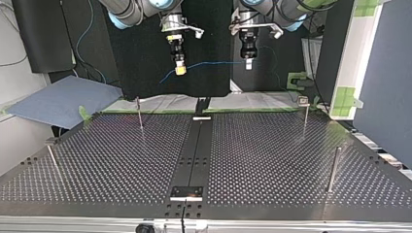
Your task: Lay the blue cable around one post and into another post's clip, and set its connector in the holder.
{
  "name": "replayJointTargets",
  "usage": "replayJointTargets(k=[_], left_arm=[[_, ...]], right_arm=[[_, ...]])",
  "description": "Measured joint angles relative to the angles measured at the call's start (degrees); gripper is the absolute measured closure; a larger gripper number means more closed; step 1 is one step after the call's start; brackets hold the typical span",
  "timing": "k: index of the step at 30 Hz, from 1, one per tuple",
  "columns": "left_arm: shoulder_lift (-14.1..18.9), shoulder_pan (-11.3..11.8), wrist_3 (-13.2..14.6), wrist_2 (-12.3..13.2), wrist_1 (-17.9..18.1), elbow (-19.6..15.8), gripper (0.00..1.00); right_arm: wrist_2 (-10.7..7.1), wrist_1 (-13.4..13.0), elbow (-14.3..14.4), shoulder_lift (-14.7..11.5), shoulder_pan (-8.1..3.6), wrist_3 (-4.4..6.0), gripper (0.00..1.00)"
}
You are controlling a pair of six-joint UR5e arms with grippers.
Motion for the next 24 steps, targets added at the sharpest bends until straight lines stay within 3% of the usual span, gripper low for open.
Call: replayJointTargets(k=[13,24], left_arm=[[-0.1,-0.1,0.0,-0.1,0.0,-0.1,1.0],[-3.3,-0.9,0.1,-1.0,0.0,-0.8,1.0]], right_arm=[[-0.03,0.0,0.0,0.0,0.0,0.0,1.0],[-0.09,0.0,-0.1,0.0,0.0,0.0,1.0]])
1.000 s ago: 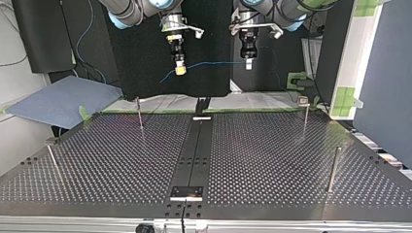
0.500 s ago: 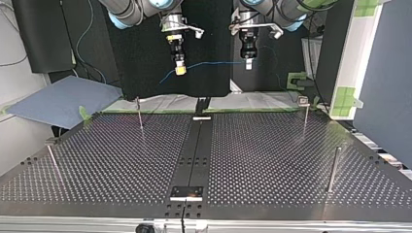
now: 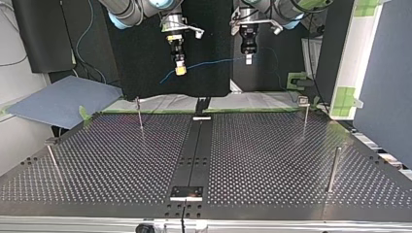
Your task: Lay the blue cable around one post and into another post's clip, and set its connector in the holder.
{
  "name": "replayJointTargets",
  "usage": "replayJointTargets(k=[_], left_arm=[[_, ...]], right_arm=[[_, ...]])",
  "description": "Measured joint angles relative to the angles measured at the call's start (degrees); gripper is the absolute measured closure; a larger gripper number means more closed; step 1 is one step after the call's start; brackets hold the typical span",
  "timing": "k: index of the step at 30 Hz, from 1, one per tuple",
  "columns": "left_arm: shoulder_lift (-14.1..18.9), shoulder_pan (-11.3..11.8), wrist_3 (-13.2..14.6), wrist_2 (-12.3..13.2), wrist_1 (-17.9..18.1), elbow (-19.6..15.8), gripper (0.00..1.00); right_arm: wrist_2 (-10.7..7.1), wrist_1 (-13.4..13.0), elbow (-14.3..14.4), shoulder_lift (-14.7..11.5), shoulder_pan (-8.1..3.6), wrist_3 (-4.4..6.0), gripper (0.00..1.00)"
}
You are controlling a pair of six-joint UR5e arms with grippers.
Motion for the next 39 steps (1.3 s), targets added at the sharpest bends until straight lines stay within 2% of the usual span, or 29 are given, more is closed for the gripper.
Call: replayJointTargets(k=[14,18,22,25,28,33,39], left_arm=[[-0.4,-0.2,-0.1,-0.2,0.2,-0.2,1.0],[-1.3,-1.8,-0.4,-1.7,1.7,-0.7,1.0],[-1.6,-3.5,-0.4,-4.1,3.4,-0.9,1.0],[-1.6,-3.8,-0.4,-5.7,3.7,-0.9,1.0],[-1.6,-3.9,-0.4,-7.2,3.8,-0.9,1.0],[-1.6,-4.0,-0.4,-9.1,3.9,-0.9,1.0],[-1.6,-4.0,-0.4,-9.6,3.9,-0.9,1.0]], right_arm=[[0.1,0.1,-0.1,0.1,0.11,0.11,1.0],[1.26,1.5,-0.2,1.5,1.53,1.53,1.0],[1.82,3.6,-0.2,3.4,3.59,3.6,1.0],[1.9,5.0,-0.3,3.9,4.82,4.99,1.0],[1.92,6.4,-0.3,4.0,5.34,6.14,1.0],[1.93,7.8,-0.3,4.0,5.52,6.7,1.0],[1.93,8.0,-0.3,4.0,5.53,6.76,1.0]])
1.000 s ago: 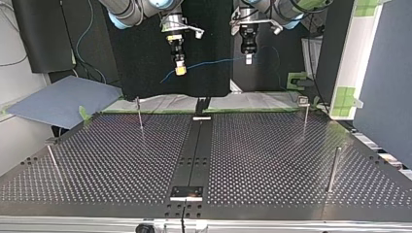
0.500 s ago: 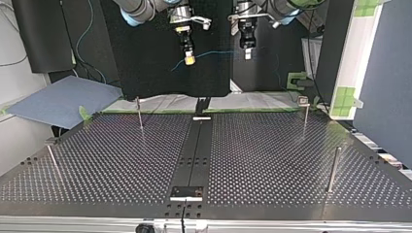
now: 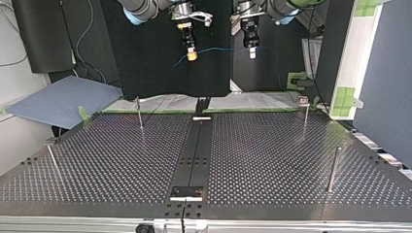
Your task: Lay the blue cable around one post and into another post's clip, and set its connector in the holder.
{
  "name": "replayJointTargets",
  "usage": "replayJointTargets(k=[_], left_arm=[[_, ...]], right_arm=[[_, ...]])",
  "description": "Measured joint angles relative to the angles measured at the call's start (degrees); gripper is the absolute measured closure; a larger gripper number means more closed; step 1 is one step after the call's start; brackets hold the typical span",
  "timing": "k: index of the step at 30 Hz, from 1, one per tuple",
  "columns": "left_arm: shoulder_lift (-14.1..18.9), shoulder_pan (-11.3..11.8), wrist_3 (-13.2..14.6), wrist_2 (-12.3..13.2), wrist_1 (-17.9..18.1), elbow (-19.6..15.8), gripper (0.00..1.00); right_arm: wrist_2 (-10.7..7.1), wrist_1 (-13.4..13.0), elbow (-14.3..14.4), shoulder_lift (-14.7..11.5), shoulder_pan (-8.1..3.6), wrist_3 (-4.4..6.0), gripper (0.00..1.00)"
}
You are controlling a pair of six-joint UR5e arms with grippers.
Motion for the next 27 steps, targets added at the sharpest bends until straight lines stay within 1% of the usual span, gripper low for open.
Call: replayJointTargets(k=[3,4,5,8,9,11,13,16,18,20,23,27], left_arm=[[0.1,0.5,0.6,0.0,0.5,-0.3,1.0],[0.4,0.7,0.9,0.1,0.5,-0.3,1.0],[0.7,0.9,1.1,0.3,0.5,-0.3,0.98],[1.9,1.3,1.8,0.9,-0.4,-0.3,0.98],[2.3,1.3,1.9,1.1,-0.8,-0.3,0.98],[3.4,1.6,2.0,1.4,-1.8,-0.3,0.91],[4.4,1.8,1.9,1.6,-2.8,-0.3,0.91],[6.0,2.2,1.9,1.1,-4.4,-0.3,0.91],[7.0,2.6,1.9,0.5,-5.4,-0.3,0.91],[8.1,2.9,1.9,-0.5,-6.5,-0.3,0.91],[9.6,3.3,1.9,-1.5,-7.9,-0.3,0.91],[11.4,3.7,0.8,-0.9,-9.8,-0.3,0.91]], right_arm=[[0.42,-0.1,-0.3,0.2,0.26,0.41,1.0],[0.8,0.1,-0.6,0.0,0.38,0.68,1.0],[1.15,0.2,-0.9,-0.2,0.46,0.88,1.0],[2.58,1.1,-1.5,-1.5,0.6,1.65,1.0],[3.04,1.4,-1.6,-1.9,0.57,1.97,1.0],[4.09,2.0,-1.7,-2.9,0.38,2.82,1.0],[5.14,2.7,-1.7,-3.9,0.13,3.67,1.0],[6.66,3.5,-1.7,-5.5,-0.23,4.31,1.0],[7.27,4.2,-1.7,-6.4,-0.49,4.44,1.0],[7.44,5.0,-1.7,-7.4,-0.81,4.46,1.0],[7.06,6.3,-1.9,-9.0,-1.2,4.41,1.0],[5.99,7.5,-2.6,-11.1,-1.54,4.28,1.0]])
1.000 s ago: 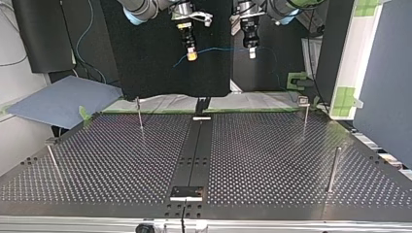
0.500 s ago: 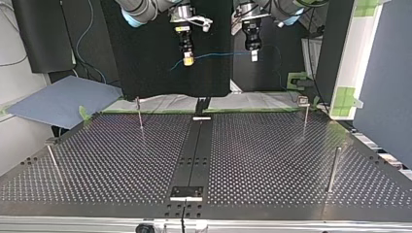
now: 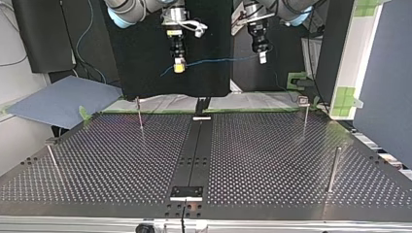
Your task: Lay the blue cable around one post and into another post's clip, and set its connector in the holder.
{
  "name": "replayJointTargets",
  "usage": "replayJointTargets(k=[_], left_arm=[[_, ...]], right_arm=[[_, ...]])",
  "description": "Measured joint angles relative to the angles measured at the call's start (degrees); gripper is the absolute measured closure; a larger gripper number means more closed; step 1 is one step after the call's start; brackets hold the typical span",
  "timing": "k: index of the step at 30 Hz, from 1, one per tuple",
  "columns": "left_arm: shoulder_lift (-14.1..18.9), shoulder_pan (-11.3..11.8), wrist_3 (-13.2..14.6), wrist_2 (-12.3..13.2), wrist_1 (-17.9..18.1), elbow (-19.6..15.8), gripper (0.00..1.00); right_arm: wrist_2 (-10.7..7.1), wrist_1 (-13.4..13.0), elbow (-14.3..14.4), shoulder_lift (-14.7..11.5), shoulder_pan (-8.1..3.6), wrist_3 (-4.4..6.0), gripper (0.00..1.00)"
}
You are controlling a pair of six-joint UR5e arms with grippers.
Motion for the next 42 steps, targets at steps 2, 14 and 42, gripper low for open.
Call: replayJointTargets(k=[2,14,42], left_arm=[[1.0,0.2,-0.9,0.7,-1.1,0.2,0.91],[7.1,0.9,-3.9,1.6,-7.1,3.1,0.91],[22.1,7.6,-7.9,2.7,-22.1,17.4,0.91]], right_arm=[[-0.9,0.8,-0.7,-1.2,-0.07,-0.05,1.0],[-5.2,5.9,-4.7,-7.6,-0.18,-1.69,1.0],[-11.17,15.2,-15.1,-16.6,-1.38,-1.99,1.0]])
